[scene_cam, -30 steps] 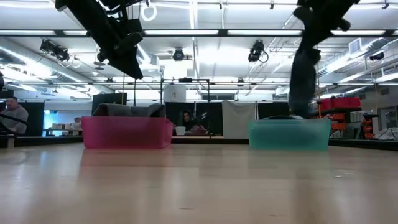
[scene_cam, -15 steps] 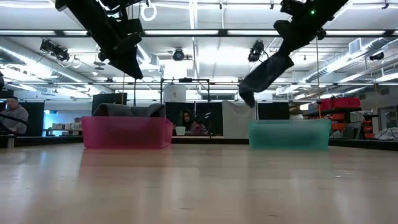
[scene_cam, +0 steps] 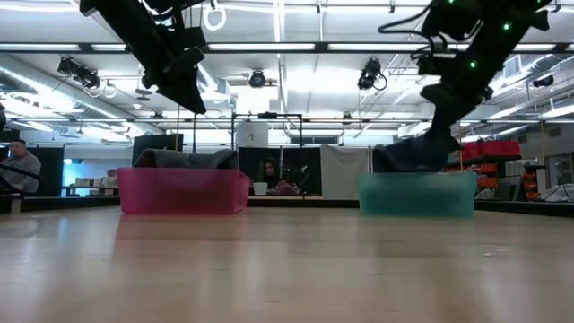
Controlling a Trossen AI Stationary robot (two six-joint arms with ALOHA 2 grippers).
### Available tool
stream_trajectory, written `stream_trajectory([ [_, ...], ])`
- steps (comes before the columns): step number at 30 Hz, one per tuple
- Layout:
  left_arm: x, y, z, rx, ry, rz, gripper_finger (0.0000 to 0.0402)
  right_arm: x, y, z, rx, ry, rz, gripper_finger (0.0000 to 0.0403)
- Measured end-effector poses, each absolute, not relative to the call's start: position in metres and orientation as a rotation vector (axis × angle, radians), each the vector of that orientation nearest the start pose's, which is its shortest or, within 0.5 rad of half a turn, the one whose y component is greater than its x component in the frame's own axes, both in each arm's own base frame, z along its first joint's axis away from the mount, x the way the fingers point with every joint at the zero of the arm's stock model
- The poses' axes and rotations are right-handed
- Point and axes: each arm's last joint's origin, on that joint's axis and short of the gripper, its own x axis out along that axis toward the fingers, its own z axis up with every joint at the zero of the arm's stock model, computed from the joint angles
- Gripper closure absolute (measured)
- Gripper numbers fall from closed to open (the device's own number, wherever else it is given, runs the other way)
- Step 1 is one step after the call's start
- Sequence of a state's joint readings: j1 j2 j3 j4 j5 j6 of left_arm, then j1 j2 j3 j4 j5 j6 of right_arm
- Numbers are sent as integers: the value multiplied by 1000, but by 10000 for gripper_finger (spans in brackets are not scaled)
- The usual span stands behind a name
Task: Pick & Place hat
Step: Put the blue cap into the green bin, then return to Home Position
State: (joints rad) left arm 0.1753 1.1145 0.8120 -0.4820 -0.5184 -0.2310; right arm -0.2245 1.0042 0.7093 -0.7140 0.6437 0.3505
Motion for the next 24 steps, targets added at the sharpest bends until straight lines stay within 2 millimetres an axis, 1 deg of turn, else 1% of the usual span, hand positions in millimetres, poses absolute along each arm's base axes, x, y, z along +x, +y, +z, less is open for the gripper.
stream_trajectory([
  [3, 215, 53, 259, -74, 705, 743, 291, 168, -58, 225, 114, 886, -934, 371],
  [6, 215, 53, 259, -74, 705, 743, 291, 166, -60, 220, 149, 908, -921, 341],
  [8, 215, 53, 259, -67, 708, 741, 291, 166, -61, 221, 154, 905, -917, 316],
  [10, 215, 53, 259, -54, 714, 735, 291, 168, -61, 228, 155, 898, -906, 291],
  [14, 212, 52, 263, -42, 699, 729, 291, 171, -59, 256, 148, 906, -828, 250],
  [18, 201, 50, 276, -36, 642, 720, 291, 171, -54, 297, 196, 890, -724, 226],
  [21, 184, 45, 292, 2, 575, 693, 291, 166, -49, 331, 272, 839, -711, 219],
  [24, 160, 38, 313, -15, 481, 677, 291, 157, -44, 365, 301, 772, -709, 218],
])
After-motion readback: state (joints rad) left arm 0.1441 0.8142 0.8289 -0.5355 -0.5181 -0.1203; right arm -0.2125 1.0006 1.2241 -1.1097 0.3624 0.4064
